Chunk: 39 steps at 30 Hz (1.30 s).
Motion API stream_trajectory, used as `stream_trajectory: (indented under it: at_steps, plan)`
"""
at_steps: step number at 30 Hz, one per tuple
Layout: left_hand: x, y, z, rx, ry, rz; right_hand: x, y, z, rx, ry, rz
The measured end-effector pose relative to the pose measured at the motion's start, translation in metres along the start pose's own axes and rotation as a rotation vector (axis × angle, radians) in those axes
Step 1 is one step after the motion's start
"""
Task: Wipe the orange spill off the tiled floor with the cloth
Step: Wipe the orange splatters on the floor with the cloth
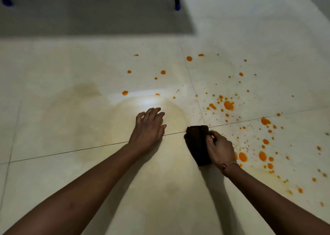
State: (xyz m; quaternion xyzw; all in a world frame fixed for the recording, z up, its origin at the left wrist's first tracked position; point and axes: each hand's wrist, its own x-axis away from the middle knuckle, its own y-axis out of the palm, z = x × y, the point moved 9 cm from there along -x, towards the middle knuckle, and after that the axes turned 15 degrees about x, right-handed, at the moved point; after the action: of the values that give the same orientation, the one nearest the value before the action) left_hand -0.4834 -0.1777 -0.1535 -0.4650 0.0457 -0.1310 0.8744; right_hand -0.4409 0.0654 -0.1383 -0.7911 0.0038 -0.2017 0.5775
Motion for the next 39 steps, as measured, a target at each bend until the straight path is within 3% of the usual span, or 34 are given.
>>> stream_trajectory:
  at_steps: [4,6,10,15,19,21,25,29,32,36,39]
  plan:
    - [0.009,0.021,0.003,-0.072,0.118,-0.087,0.008,0.009,0.001,0.080,-0.073,0.010]
    - [0.014,0.023,0.000,-0.075,0.135,-0.065,0.014,0.011,-0.008,-0.032,-0.146,0.037]
    - [0.013,0.022,0.003,-0.038,0.142,-0.056,0.029,0.022,-0.001,-0.225,-0.189,-0.064]
    - [0.013,0.023,0.002,-0.040,0.144,-0.050,0.018,-0.001,0.049,0.116,-0.085,0.173]
    - [0.013,0.023,0.002,-0.023,0.144,-0.045,0.041,0.030,-0.009,0.385,-0.531,0.168]
    - [0.013,0.022,0.001,-0.015,0.146,-0.044,0.041,0.050,-0.016,0.466,-0.581,0.129]
    - [0.013,0.025,-0.003,-0.006,0.145,-0.045,0.038,0.060,0.004,0.390,-0.463,0.090]
    - [0.013,0.025,-0.004,0.027,0.149,-0.057,0.018,0.041,0.037,0.343,-0.184,0.101]
    - [0.013,0.024,-0.003,0.116,0.151,-0.043,-0.037,0.029,-0.004,0.337,-0.059,0.114]
    - [0.009,-0.007,-0.028,0.197,0.065,0.071,0.009,0.071,-0.096,0.371,-0.477,0.005]
    - [0.024,-0.041,-0.069,0.129,-0.062,0.144,0.057,0.071,-0.045,0.445,-0.563,-0.078]
